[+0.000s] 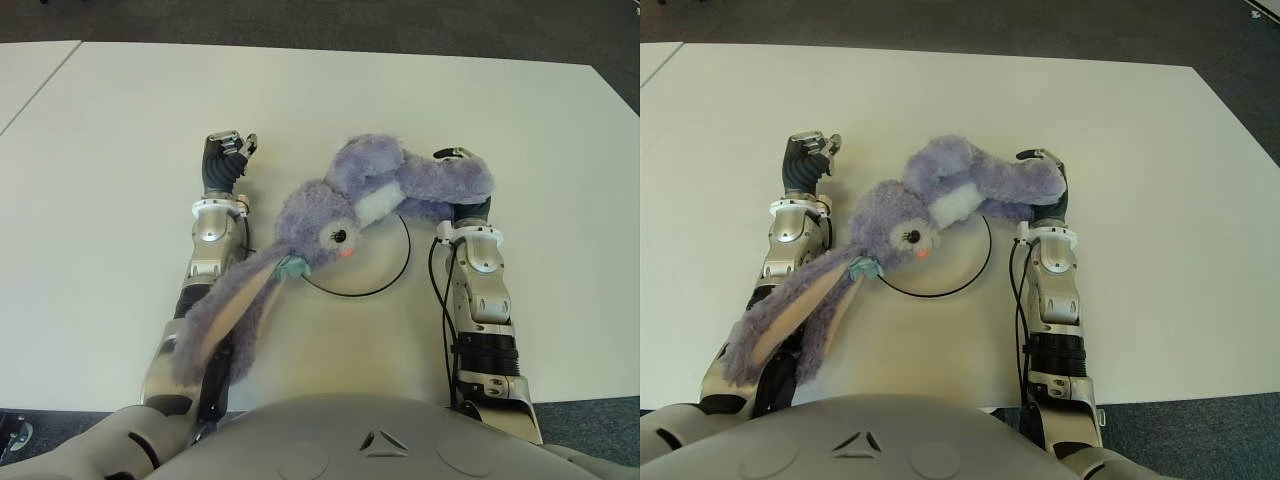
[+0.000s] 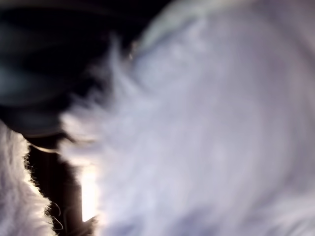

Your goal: Put the doll into the plate.

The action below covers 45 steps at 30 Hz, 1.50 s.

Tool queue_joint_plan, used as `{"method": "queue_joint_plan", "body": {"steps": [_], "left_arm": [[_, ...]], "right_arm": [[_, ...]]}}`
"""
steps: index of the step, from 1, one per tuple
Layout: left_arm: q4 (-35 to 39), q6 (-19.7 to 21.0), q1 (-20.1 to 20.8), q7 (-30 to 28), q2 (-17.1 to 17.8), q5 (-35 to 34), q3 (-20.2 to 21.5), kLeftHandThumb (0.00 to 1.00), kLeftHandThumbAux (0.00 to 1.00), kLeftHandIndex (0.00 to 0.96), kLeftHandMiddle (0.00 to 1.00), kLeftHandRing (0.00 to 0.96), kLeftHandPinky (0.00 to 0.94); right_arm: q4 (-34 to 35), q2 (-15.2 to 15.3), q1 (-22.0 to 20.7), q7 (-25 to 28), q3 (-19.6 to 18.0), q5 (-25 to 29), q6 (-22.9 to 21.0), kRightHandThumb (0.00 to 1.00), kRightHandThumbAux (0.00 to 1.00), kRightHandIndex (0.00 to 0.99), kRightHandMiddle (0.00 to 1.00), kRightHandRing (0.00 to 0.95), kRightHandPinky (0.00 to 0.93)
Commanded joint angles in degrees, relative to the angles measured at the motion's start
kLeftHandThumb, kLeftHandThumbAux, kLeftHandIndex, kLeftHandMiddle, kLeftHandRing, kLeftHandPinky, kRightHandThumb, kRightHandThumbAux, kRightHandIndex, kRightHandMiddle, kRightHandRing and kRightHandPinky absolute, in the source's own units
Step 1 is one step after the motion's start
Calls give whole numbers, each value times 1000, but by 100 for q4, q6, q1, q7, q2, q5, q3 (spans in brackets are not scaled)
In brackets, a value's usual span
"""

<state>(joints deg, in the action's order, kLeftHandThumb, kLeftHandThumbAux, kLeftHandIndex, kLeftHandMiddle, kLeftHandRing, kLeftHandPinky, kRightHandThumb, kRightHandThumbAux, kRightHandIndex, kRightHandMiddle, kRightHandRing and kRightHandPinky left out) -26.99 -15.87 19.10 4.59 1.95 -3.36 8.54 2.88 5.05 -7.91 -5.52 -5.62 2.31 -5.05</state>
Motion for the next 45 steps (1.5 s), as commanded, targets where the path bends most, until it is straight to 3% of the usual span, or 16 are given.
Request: {"method": "queue_joint_plan", "body": {"steps": [1, 34, 45], "left_arm": [[-123, 127, -461, 14, -71, 8, -7, 437, 761, 779, 856, 854, 834], [33, 90, -515, 229, -157, 71, -35, 459, 747, 776, 867, 861, 871], [143, 241, -572, 255, -169, 51, -47, 459, 748, 764, 858, 855, 838]], "right_arm": [[-31, -110, 211, 32, 38, -2, -143, 719, 715, 441, 889, 884, 890], [79, -104, 212, 29, 49, -42, -316, 719, 715, 441, 887, 883, 888], [94, -102, 231, 60, 49, -22, -279, 719, 715, 441, 888, 883, 890]]}}
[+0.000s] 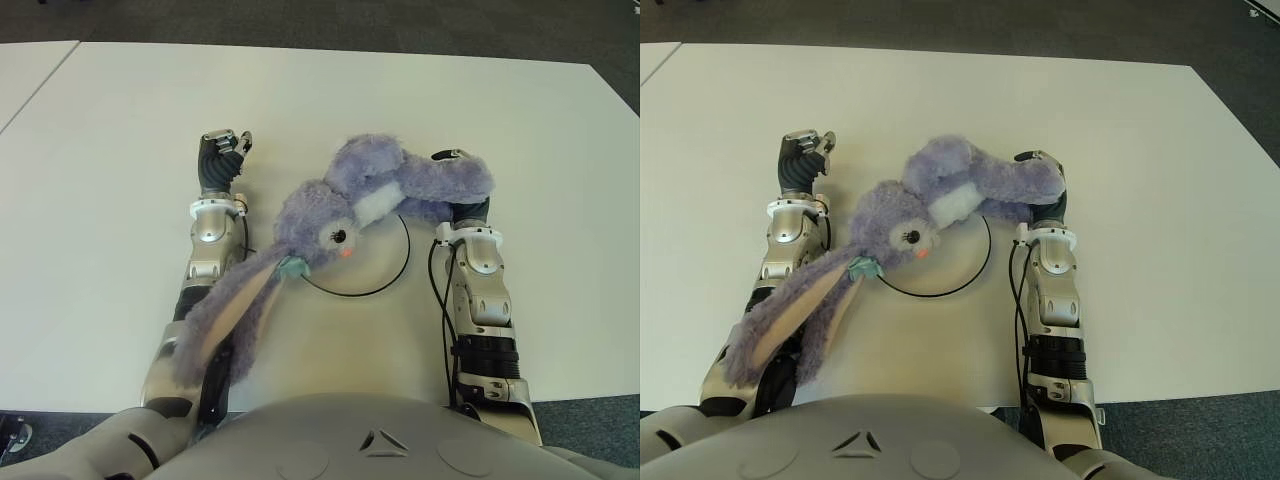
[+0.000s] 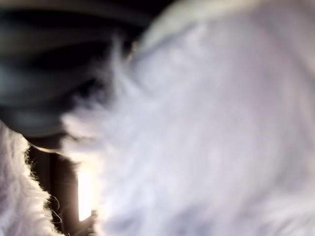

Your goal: Put the doll into the plate.

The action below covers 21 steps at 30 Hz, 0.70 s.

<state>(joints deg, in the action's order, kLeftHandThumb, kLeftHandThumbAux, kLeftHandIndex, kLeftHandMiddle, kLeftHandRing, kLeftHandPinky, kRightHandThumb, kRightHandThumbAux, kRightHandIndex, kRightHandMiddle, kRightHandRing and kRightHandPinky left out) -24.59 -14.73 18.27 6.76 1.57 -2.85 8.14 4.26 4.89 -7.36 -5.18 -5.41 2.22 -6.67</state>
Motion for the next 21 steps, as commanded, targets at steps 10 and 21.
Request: {"method": "queue_joint_plan", "body": {"steps": [10, 21], "left_arm": [[-69, 182, -506, 10, -114, -12, -11, 452, 754, 777, 858, 853, 834], [-73, 180, -516, -2, -123, -39, 3, 442, 753, 777, 854, 852, 833]], "right_arm": [[-25, -79, 184, 38, 41, -29, -87, 719, 714, 441, 888, 883, 891], [3, -73, 199, 68, 40, -18, -80, 719, 714, 441, 890, 884, 892]]}}
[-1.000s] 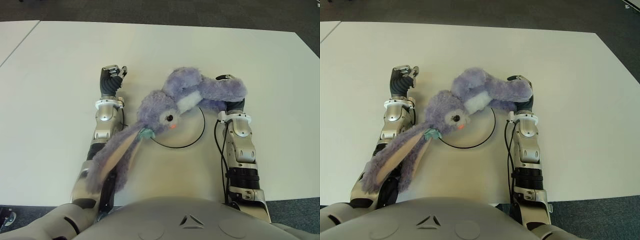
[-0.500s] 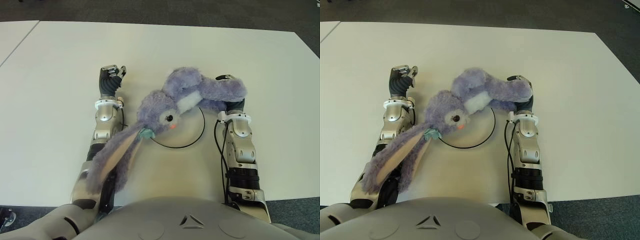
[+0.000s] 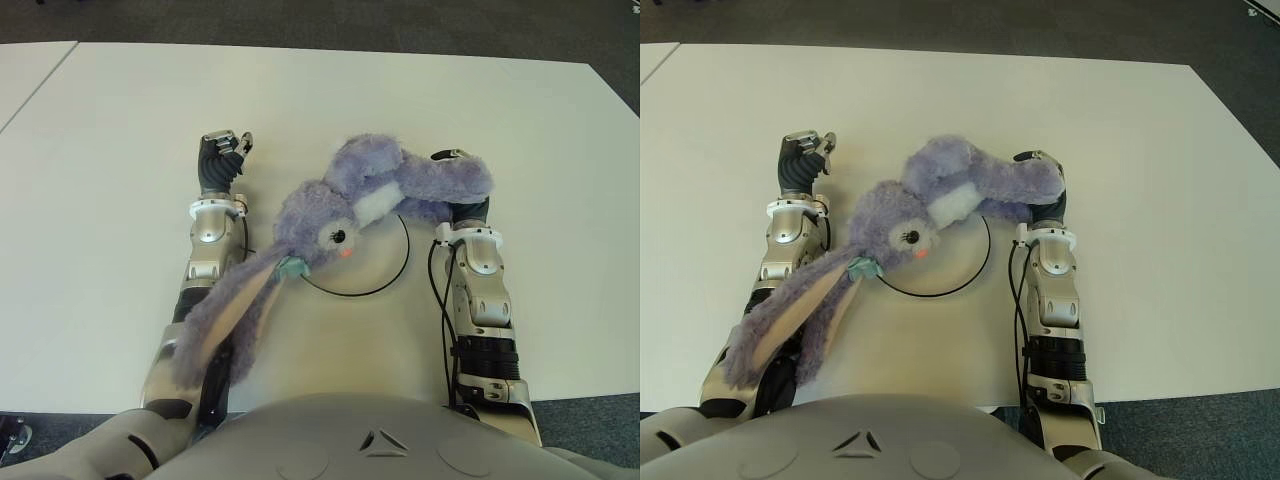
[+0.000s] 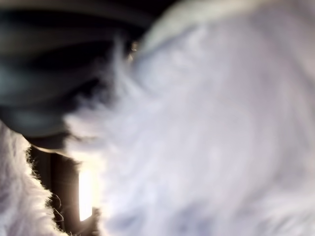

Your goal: Put the doll into the plate.

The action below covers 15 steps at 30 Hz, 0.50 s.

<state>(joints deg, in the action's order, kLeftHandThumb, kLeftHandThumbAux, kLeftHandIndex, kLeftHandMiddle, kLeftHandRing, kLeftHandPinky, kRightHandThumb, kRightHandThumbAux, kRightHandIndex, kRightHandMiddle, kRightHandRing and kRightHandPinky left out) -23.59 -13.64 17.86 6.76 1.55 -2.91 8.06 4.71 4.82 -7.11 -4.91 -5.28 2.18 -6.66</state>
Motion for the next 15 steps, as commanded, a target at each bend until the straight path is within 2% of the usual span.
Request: {"method": "queue_joint_plan", "body": {"steps": [1, 15], "left_arm": [[-178, 62, -475, 1, -123, -32, 13, 442, 752, 777, 854, 852, 835], [-190, 83, -490, 1, -117, -24, 15, 450, 749, 776, 855, 850, 834]], "right_arm": [[-38, -65, 176, 43, 29, -18, -78, 719, 714, 441, 890, 884, 893], [-21, -72, 195, 53, 39, -50, 26, 719, 714, 441, 889, 884, 892]]}}
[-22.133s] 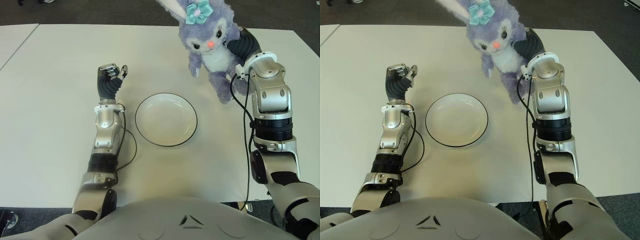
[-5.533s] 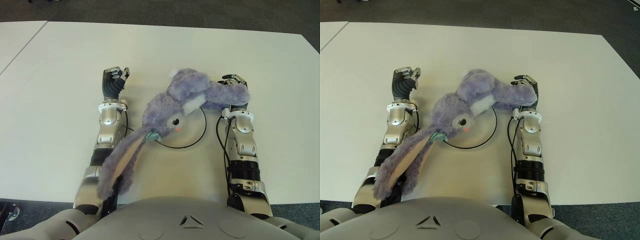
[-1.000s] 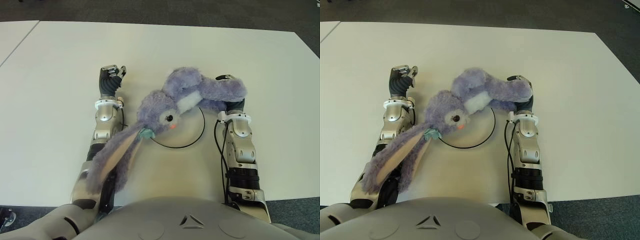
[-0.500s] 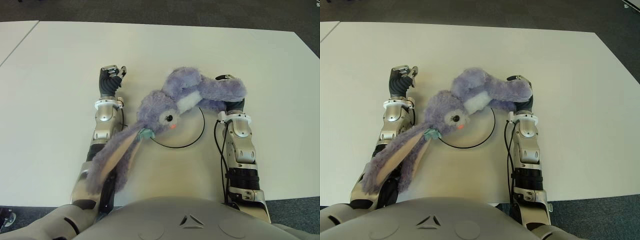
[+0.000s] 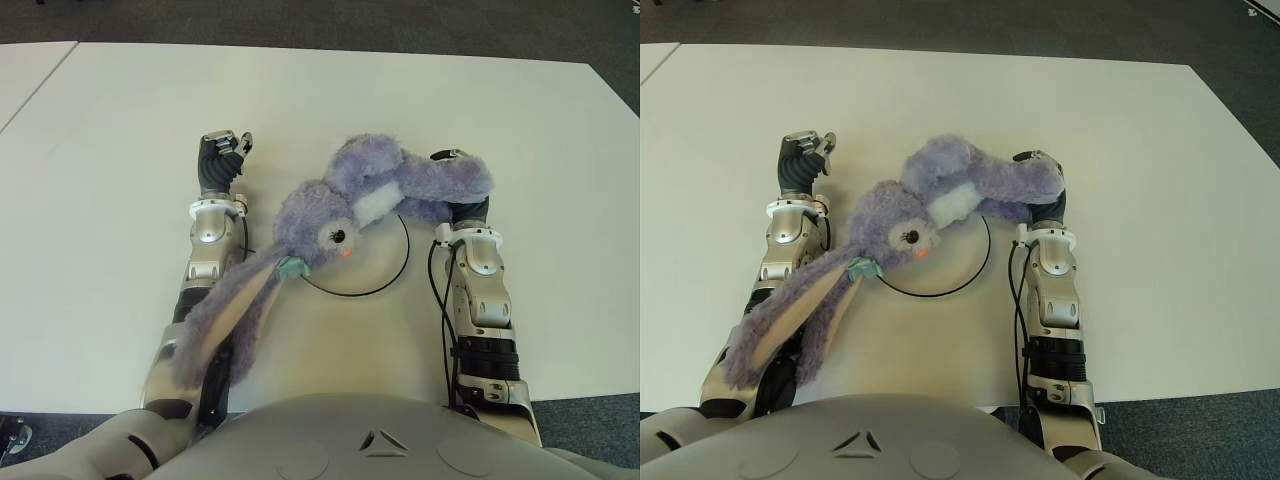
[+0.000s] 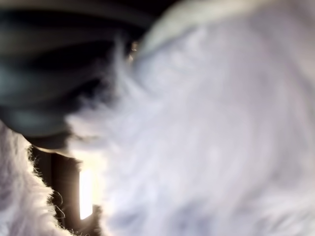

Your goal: Put the doll into the plate.

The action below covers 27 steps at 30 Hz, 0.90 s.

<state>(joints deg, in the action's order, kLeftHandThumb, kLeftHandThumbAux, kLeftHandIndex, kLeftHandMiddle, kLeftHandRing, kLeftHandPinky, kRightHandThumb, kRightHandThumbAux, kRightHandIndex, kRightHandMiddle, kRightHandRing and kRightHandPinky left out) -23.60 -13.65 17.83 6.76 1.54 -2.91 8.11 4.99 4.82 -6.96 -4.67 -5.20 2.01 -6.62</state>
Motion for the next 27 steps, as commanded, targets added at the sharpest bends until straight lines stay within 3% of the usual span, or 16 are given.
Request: {"method": "queue_joint_plan", "body": {"steps": [1, 27], "left_arm": [[-188, 91, -486, 0, -115, -27, 11, 450, 749, 776, 855, 850, 832], [-229, 57, -479, -31, -87, -64, 20, 434, 759, 780, 854, 853, 834]], "right_arm": [[-49, -72, 180, 30, 30, -33, 28, 719, 714, 441, 889, 884, 893], [35, -137, 204, 57, 3, 38, 198, 720, 714, 441, 890, 887, 895]]}}
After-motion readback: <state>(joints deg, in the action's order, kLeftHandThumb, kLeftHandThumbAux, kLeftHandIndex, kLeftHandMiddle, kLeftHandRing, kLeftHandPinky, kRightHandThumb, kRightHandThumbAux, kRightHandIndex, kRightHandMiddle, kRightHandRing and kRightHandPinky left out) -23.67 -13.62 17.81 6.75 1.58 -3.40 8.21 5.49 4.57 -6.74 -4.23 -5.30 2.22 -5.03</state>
